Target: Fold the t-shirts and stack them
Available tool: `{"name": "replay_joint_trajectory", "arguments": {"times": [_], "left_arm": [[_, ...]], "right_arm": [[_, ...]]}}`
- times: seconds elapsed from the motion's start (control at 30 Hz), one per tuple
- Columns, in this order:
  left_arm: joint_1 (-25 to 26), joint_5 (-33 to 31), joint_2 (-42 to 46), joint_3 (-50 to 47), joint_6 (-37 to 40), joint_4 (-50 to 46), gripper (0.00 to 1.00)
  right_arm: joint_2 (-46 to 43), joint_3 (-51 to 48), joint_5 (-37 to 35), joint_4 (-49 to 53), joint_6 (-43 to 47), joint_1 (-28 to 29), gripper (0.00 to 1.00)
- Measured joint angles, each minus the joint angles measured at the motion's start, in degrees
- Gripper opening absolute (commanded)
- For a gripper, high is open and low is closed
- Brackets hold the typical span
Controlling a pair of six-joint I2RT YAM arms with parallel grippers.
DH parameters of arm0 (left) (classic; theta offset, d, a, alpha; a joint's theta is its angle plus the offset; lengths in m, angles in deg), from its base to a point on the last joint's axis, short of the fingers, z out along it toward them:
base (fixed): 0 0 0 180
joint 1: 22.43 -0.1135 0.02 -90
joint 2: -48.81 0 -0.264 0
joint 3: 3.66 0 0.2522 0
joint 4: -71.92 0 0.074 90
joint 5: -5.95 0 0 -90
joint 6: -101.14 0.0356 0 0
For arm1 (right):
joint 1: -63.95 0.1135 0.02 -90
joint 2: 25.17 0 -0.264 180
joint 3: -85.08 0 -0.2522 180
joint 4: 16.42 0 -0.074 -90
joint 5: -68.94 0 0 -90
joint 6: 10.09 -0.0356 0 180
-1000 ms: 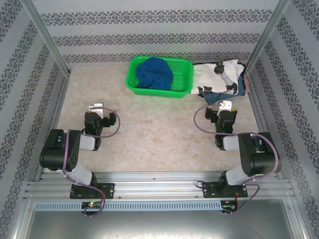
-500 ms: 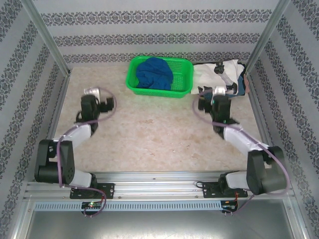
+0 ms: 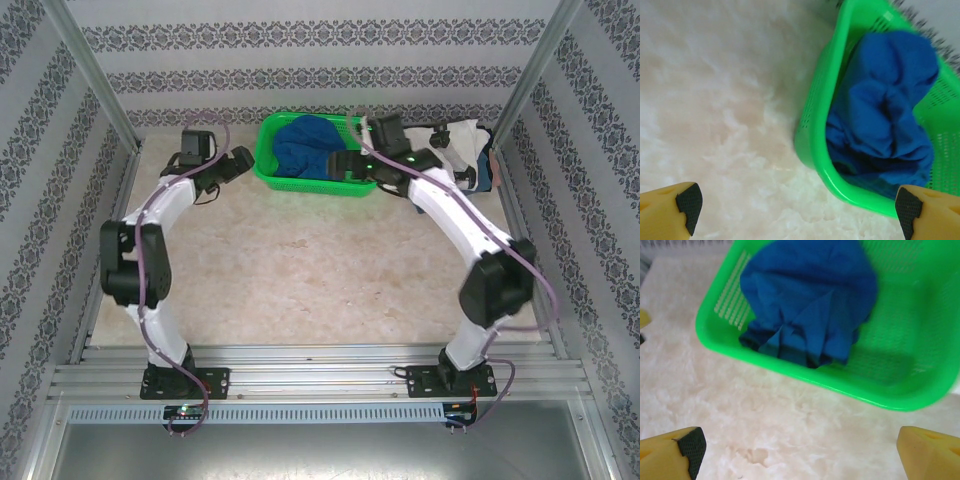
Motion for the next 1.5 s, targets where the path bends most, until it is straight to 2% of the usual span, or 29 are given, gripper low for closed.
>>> {"name": "replay_joint_trajectory", "arguments": {"times": [0.2, 0.3, 0.4, 0.47, 0.53, 0.57, 0.67, 0.8, 1.03, 1.1, 1.13, 1.27, 1.3, 1.43, 1.5], "left_arm": [[0.33, 3.98, -10.43, 9.03, -2.29, -1.07, 0.91], [0.79, 4.96, -13.7, 13.49, -2.67, -1.53, 0.84], [1.29, 5.33, -17.0, 17.9, -2.82, -1.64, 0.7], [1.57, 5.31, -18.58, 19.23, -2.95, -1.66, 0.52], [1.64, 5.57, -19.91, 19.89, -2.75, -1.79, 0.4], [1.64, 5.99, -20.46, 20.06, -2.62, -1.92, 0.35], [1.73, 7.37, -21.57, 20.06, -1.86, -2.08, 0.31], [2.01, 8.37, -21.22, 19.21, -1.11, -1.68, 0.19], [2.01, 10.08, -14.16, 8.52, -0.66, -0.55, 0.14], [2.01, 10.29, -11.5, 4.61, -0.68, -0.26, 0.13], [2.01, 10.45, -9.97, 2.45, -0.81, 0.0, 0.13], [1.99, 10.45, -5.07, -4.68, -2.23, 1.7, 0.0], [1.99, 10.43, -4.26, -5.86, -2.58, 2.12, 0.0], [1.88, 10.43, -1.51, -9.84, -5.07, 3.85, 0.0], [1.75, 10.08, -0.24, -11.39, -6.45, 4.35, 0.0]], "right_arm": [[16.26, 17.55, 3.93, 5.64, -0.61, 1.92, 0.98], [22.8, 26.4, 4.7, 7.89, -0.68, 2.03, 0.98], [29.7, 36.02, 4.68, 10.23, -0.61, 2.03, 0.98], [33.66, 41.13, 4.63, 11.5, -0.61, 2.03, 0.98], [36.72, 44.41, 4.61, 12.57, -0.63, 2.03, 0.98], [38.07, 45.53, 4.59, 12.98, -0.61, 2.01, 0.98], [40.98, 46.75, 3.89, 14.23, -0.59, 2.03, 0.98], [43.21, 46.75, 1.77, 15.47, 0.2, 2.03, 0.98], [45.55, 47.76, -1.95, 15.5, 0.5, 2.29, 0.98], [46.18, 48.26, -2.34, 15.26, -0.02, 2.4, 0.91], [46.47, 48.33, -2.32, 14.97, -0.35, 2.4, 0.83], [47.56, 48.54, -1.6, 14.4, -1.7, 2.8, 0.41], [47.6, 48.54, -1.36, 14.4, -2.05, 3.02, 0.37], [46.88, 46.93, 0.81, 12.46, -2.6, 4.04, 0.0], [45.94, 46.1, 1.79, 12.22, -2.95, 4.28, 0.0]]}}
